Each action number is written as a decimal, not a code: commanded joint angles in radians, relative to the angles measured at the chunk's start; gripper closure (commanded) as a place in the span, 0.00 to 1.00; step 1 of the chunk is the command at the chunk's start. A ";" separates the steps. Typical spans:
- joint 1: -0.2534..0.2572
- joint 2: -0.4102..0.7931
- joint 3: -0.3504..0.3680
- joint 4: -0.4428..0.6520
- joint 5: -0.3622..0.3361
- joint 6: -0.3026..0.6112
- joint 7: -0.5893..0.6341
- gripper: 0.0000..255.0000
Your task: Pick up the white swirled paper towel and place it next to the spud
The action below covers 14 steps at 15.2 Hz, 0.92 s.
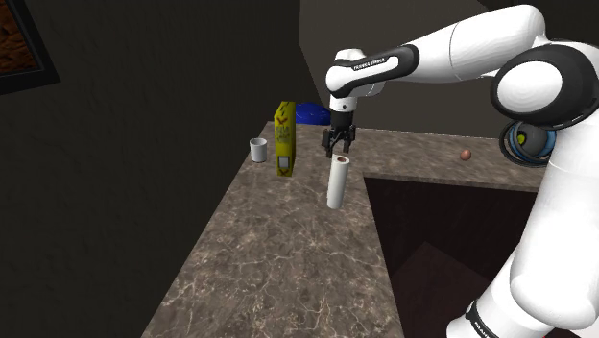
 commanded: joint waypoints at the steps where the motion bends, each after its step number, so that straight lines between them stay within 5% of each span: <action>1: 0.000 0.005 0.000 -0.021 0.002 0.026 -0.003 0.00; 12: 0.001 0.012 0.002 -0.060 0.004 0.072 -0.004 0.00; 13: 0.001 0.012 0.002 -0.060 0.004 0.072 -0.004 1.00; 14: 0.001 0.012 0.002 -0.060 0.004 0.072 -0.004 1.00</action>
